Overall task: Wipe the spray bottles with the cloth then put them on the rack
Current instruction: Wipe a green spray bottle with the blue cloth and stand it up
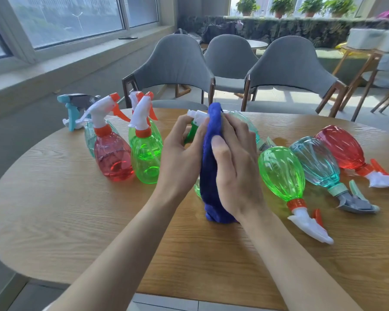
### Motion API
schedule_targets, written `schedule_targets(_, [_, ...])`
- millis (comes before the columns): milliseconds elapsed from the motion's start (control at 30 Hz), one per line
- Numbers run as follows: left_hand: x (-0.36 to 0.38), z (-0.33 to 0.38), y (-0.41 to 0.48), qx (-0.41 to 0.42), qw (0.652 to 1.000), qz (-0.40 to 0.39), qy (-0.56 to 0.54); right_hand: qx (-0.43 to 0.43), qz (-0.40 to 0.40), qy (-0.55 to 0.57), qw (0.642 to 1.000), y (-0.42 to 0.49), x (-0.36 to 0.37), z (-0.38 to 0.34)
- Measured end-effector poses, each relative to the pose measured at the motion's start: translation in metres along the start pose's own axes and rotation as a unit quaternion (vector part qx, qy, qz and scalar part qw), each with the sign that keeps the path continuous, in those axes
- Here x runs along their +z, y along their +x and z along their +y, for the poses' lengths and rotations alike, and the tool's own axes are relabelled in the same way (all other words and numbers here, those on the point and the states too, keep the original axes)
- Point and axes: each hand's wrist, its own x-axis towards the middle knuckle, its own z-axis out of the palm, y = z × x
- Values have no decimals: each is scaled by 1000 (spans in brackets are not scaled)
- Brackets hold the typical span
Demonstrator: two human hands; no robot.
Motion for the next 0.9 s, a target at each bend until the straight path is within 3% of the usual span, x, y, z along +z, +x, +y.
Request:
schedule_targets(367, [-3, 3, -12, 28, 999, -41, -17, 86, 89, 126, 984, 19, 1, 7])
schedule_targets(567, [-4, 4, -15, 19, 999, -44, -17, 74, 47, 130, 988, 14, 0, 3])
schedule_targets(900, [-1, 5, -17, 17, 998, -49, -25, 90, 72, 159, 981, 19, -5, 8])
